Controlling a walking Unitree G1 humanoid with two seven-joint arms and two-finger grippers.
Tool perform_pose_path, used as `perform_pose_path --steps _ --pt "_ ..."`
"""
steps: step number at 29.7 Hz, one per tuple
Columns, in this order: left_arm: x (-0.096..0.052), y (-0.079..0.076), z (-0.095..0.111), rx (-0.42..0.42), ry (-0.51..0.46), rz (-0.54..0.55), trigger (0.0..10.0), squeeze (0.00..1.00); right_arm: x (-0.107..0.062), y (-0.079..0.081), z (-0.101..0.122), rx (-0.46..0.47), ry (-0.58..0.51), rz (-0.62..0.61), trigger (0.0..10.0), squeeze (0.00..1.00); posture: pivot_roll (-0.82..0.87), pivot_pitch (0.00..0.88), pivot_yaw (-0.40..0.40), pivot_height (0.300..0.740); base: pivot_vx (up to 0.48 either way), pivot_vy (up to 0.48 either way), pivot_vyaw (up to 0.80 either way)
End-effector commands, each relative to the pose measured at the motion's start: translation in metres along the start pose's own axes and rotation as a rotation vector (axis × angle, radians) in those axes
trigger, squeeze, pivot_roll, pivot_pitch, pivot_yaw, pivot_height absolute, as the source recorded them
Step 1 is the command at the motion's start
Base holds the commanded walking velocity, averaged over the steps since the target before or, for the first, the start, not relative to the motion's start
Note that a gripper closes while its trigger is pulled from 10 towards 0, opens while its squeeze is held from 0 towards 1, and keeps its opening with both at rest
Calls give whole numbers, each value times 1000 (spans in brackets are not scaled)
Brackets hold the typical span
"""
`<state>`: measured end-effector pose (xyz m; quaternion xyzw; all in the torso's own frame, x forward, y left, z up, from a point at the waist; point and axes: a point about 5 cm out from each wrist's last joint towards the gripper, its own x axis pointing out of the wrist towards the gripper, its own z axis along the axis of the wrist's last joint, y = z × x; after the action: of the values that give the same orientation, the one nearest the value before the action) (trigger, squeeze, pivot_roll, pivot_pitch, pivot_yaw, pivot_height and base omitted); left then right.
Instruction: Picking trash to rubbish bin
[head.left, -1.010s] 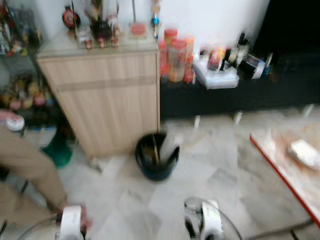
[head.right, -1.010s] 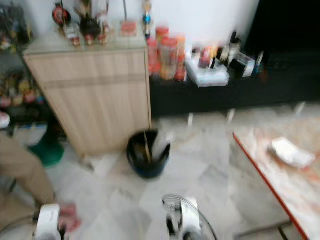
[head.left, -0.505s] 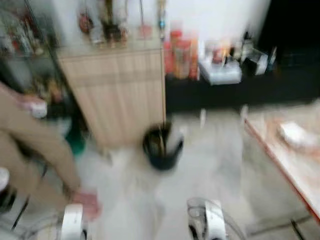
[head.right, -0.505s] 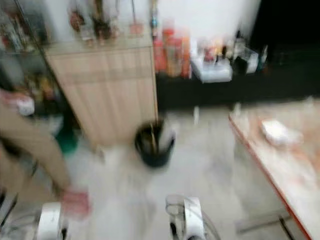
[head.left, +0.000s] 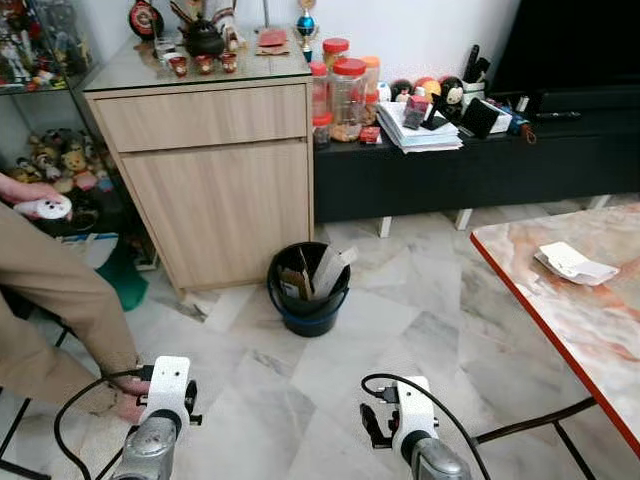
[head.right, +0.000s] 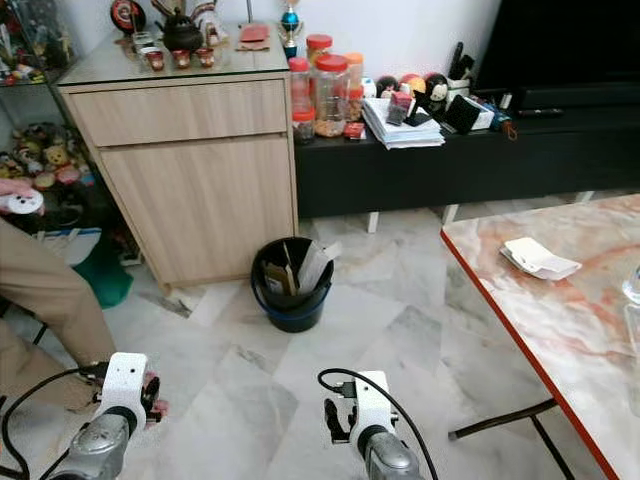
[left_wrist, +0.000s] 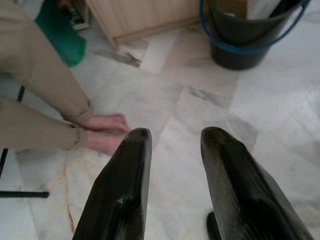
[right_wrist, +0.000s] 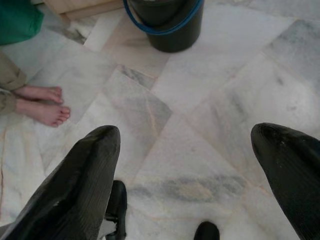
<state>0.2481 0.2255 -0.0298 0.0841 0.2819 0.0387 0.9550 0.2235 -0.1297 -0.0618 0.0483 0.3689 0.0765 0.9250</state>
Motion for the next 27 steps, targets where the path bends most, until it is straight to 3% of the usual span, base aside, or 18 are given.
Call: perform_pose_path --steps 1,10,12,13,16,20,21,27 --pt "-3 -2 -11 25 58 -23 10000 0 -1 -4 -2 22 3 -27 10000 0 -103 0 30 740 0 0 0" --pt "-6 2 -22 26 114 -19 10000 0 -7 -13 -15 52 20 -62 10000 0 -121 0 47 740 0 0 0" --pt "-2 2 -9 42 54 -17 10000 0 -3 -11 0 41 -52 -49 10000 0 -120 0 52 740 0 0 0" --pt "2 3 6 37 -19 -3 10000 0 0 -7 18 28 -126 -31 10000 0 -123 0 52 740 0 0 0" --pt "6 4 24 26 -105 15 10000 0 3 -2 37 12 -200 -9 10000 0 -113 0 45 740 0 0 0" --pt "11 5 68 -6 -305 47 10000 0 8 10 88 -27 -376 48 10000 0 -99 0 29 740 0 0 0" --pt "12 4 88 -15 -389 58 10000 0 7 17 113 -49 -467 77 10000 0 -94 0 24 740 0 0 0" --pt "11 -4 130 18 -562 42 10000 0 2 30 159 -63 -623 121 10000 0 -79 0 15 740 0 0 0"
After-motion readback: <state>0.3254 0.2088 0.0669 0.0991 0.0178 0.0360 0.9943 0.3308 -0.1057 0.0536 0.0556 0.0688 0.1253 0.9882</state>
